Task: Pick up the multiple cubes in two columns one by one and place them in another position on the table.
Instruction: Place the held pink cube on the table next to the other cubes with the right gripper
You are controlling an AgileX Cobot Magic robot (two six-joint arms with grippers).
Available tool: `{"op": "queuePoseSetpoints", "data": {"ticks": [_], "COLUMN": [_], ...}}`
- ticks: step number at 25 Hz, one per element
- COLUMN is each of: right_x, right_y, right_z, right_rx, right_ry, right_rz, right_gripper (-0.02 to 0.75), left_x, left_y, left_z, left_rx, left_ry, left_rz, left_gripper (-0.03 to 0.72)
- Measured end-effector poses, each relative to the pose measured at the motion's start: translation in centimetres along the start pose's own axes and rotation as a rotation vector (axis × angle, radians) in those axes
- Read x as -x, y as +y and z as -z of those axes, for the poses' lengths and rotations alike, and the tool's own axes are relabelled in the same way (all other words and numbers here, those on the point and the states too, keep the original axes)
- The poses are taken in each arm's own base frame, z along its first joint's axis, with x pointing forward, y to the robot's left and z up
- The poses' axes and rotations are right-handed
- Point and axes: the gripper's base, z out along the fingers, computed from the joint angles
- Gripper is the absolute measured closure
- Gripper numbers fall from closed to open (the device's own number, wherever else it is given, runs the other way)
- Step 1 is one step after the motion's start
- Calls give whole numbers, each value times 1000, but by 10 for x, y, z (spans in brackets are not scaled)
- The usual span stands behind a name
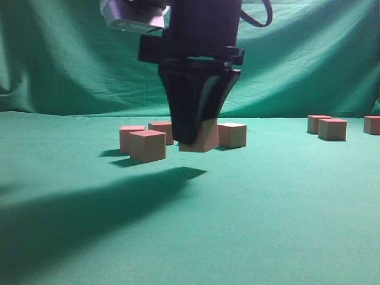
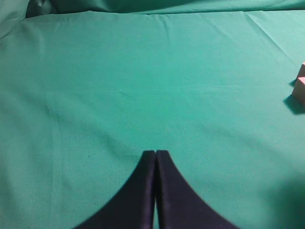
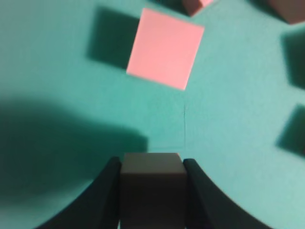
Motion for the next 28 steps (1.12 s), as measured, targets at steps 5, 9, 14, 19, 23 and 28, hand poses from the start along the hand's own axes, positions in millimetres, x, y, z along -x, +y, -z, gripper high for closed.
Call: {"op": "queuePoseSetpoints", "data": {"ticks": [5, 9, 14, 19, 23, 28], "right_x": [7, 8, 10, 11, 11, 12], "right_y": [-2, -3, -3, -3, -3, -3], "right_z": [-9, -15, -19, -19, -19, -19], "right_rx": [-3, -1, -6, -7, -8, -8], "right_ry": [-15, -9, -24, -27, -33, -35], "right_rz": [-17, -17, -19, 0, 10, 20], "right_gripper": [460, 460, 460, 460, 460, 460], "left_x": [0, 0, 0, 0, 0, 0], "left_y": [0, 0, 0, 0, 0, 0], "left_z": [0, 0, 0, 0, 0, 0], "left_rx": [0, 0, 0, 0, 0, 0], "left_ry": [0, 0, 0, 0, 0, 0], "left_rz": [0, 0, 0, 0, 0, 0], "left_gripper": [688, 688, 688, 688, 688, 688]}}
